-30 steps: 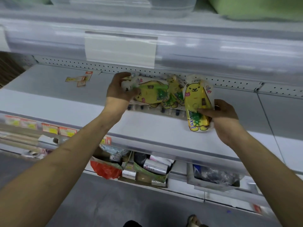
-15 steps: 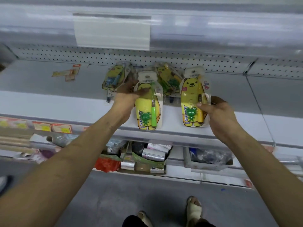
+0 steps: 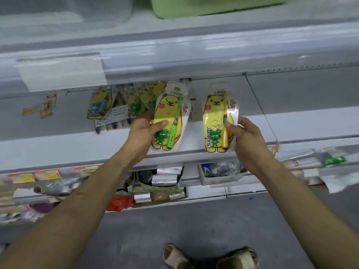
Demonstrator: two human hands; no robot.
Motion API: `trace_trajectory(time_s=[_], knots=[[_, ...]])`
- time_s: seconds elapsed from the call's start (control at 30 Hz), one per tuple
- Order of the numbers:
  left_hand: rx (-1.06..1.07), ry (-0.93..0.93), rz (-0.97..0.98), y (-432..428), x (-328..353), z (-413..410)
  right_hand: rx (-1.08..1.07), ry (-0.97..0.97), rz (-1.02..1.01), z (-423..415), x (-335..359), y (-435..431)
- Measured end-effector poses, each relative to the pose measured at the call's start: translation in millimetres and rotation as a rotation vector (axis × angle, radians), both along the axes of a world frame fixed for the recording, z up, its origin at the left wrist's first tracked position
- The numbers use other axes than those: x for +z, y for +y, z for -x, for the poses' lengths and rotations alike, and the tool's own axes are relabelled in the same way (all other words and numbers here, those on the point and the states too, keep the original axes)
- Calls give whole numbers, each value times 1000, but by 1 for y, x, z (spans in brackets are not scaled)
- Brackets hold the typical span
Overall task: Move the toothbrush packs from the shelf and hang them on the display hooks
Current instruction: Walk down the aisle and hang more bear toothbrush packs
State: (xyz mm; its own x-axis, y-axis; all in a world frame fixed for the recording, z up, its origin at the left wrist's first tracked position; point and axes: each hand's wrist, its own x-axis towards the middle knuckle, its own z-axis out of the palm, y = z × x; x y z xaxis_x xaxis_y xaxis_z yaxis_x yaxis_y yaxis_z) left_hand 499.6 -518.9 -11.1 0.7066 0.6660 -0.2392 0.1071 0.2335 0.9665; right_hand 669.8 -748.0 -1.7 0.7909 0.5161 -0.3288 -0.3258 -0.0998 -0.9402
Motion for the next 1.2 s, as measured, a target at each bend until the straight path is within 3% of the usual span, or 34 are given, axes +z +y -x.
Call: trace_trajectory(time_s=[0.23, 0.53, 0.93, 1.2], knots=[[-109, -25, 20, -118, 35, -81, -130, 22, -56, -32, 15, -100], [-265, -20, 59, -353, 68, -212, -447, 34, -48, -108, 36, -331], [-733, 21, 244, -690, 91, -425, -1093, -29, -88, -209, 90, -669], [-1118, -71, 219, -906, 119, -597, -1424, -127, -98, -312, 110, -847]])
